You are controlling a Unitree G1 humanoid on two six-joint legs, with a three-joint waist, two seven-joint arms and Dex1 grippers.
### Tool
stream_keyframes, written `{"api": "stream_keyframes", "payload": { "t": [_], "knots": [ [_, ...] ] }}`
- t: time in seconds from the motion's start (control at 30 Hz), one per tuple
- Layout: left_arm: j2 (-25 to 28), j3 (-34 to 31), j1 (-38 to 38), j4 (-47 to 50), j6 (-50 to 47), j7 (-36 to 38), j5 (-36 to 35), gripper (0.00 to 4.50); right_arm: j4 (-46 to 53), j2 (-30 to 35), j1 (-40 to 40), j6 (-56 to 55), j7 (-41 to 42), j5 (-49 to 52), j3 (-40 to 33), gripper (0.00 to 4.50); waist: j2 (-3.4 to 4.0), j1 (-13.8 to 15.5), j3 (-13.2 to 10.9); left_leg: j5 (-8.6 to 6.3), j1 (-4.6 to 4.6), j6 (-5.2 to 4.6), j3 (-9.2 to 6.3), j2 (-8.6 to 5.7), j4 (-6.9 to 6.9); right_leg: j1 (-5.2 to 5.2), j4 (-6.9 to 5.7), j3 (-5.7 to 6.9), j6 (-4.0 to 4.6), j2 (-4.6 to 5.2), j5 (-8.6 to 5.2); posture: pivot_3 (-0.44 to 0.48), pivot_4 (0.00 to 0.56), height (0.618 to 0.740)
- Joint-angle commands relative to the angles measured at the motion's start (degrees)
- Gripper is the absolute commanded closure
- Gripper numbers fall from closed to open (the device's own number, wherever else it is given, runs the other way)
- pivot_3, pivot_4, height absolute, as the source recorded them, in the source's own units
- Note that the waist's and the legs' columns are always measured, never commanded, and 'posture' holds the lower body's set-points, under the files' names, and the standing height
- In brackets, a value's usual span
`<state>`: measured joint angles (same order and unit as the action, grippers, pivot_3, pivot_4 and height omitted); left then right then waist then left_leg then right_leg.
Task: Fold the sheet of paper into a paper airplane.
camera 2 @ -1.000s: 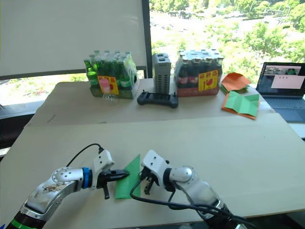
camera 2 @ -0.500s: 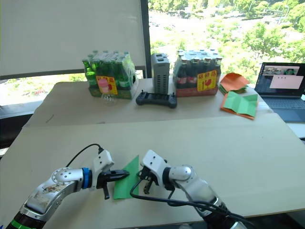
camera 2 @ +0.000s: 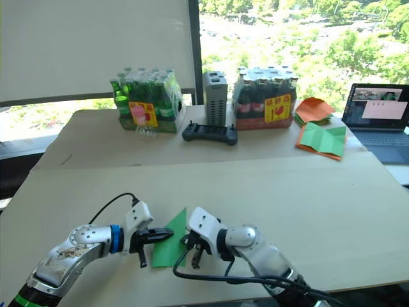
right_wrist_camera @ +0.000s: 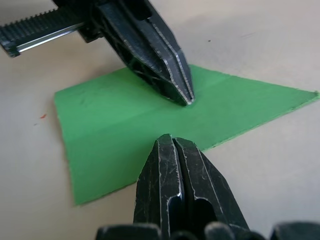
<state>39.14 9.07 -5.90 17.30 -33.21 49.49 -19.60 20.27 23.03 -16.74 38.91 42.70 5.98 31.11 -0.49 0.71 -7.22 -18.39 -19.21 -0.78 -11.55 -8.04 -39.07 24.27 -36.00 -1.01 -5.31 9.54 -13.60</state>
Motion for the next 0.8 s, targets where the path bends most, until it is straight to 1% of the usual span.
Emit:
{"api": "stream_keyframes", "payload": {
  "t": [0.03, 0.53, 0.7, 0.8],
  "knots": [
    [0.46, 1.04, 0.93, -0.18, -0.96, -0.09, 1.02, 4.48, -0.75, 1.7, 2.11, 2.99, 2.38, 0.55, 3.52, 4.5, 0.0, 0.0, 0.0, 0.0, 0.0, 0.0, 0.0, 0.01, 0.0, 0.0, 0.0, 0.0, 0.0, 0.0, 0.0, 0.0, 0.15, 0.719],
    [0.57, 0.87, 0.9, -0.21, -1.07, -0.17, 1.08, 4.48, 2.22, 5.11, 1.68, 4.97, 6.8, 3.29, 4.91, 4.5, 0.0, 0.03, 0.0, 0.0, 0.0, 0.0, 0.01, 0.01, 0.04, -0.01, 0.05, 0.0, 0.0, 0.0, 0.0, 0.0, 0.15, 0.719],
    [0.53, 1.0, 0.75, -0.42, -0.97, -0.13, 1.19, 4.48, 3.38, 5.88, 1.29, 4.0, 8.19, 4.73, 4.12, 4.5, 0.0, 0.04, 0.0, 0.0, -0.01, 0.0, 0.0, 0.01, 0.04, -0.01, 0.06, 0.0, 0.0, 0.0, 0.0, 0.0, 0.15, 0.719],
    [0.49, 1.08, 0.62, -0.64, -0.81, -0.09, 1.3, 4.48, 4.54, 6.01, 1.02, 2.5, 9.24, 6.18, 2.44, 4.5, -0.01, 0.06, 0.0, 0.0, -0.01, 0.0, 0.01, 0.01, 0.04, 0.0, 0.06, 0.01, 0.0, 0.0, 0.0, 0.0, 0.15, 0.719]
  ]
}}
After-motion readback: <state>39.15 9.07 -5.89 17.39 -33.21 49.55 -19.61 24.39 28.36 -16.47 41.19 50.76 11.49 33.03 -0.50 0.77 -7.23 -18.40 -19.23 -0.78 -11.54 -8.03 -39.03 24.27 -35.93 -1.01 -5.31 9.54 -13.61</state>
